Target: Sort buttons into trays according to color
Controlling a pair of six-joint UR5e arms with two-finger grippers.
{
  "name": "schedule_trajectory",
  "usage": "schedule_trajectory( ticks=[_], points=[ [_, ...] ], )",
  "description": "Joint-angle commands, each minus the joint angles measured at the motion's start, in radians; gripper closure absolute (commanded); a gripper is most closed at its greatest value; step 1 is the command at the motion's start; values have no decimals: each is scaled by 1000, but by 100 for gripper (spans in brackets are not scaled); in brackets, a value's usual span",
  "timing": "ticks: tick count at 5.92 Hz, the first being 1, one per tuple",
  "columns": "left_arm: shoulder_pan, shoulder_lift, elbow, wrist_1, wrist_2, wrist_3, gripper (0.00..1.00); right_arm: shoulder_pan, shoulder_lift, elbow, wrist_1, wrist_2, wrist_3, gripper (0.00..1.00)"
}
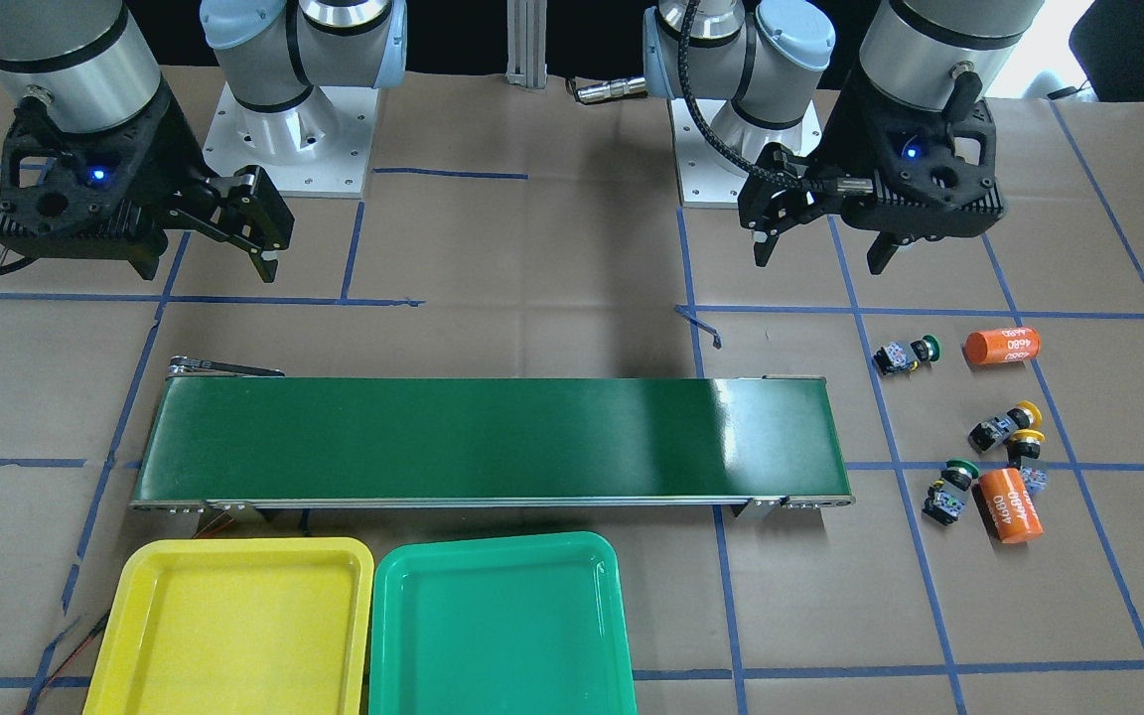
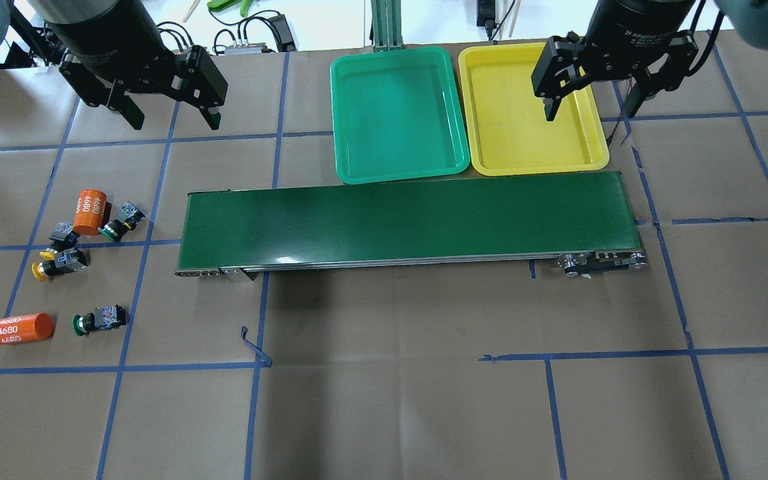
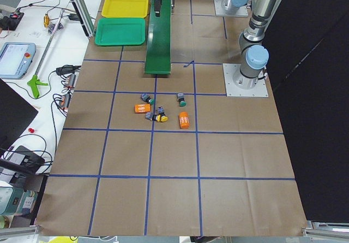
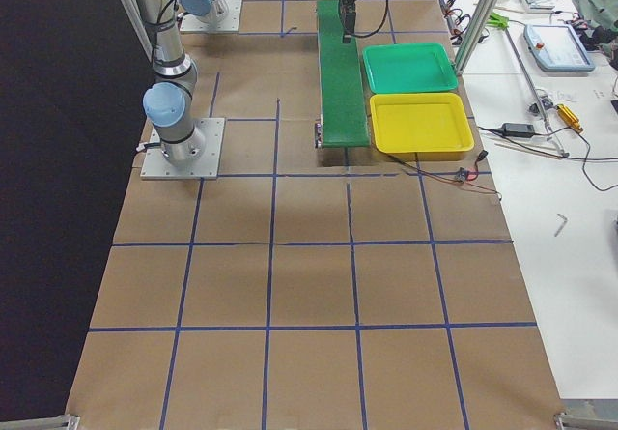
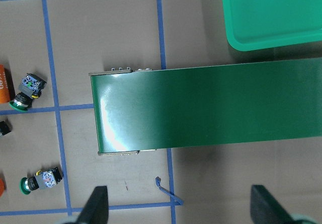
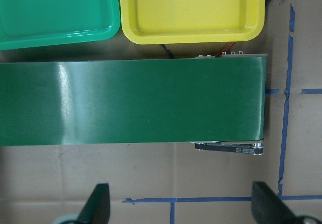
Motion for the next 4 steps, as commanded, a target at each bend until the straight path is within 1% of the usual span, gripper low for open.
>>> schedule_trajectory(
  ticks=[1, 4],
  points=[
    [1, 0, -1, 0, 3, 0, 1, 0, -1, 0, 0, 0, 0, 0],
    [8, 2, -1, 7, 1, 3, 1, 0, -1, 0, 0, 0, 0, 0]
  ],
)
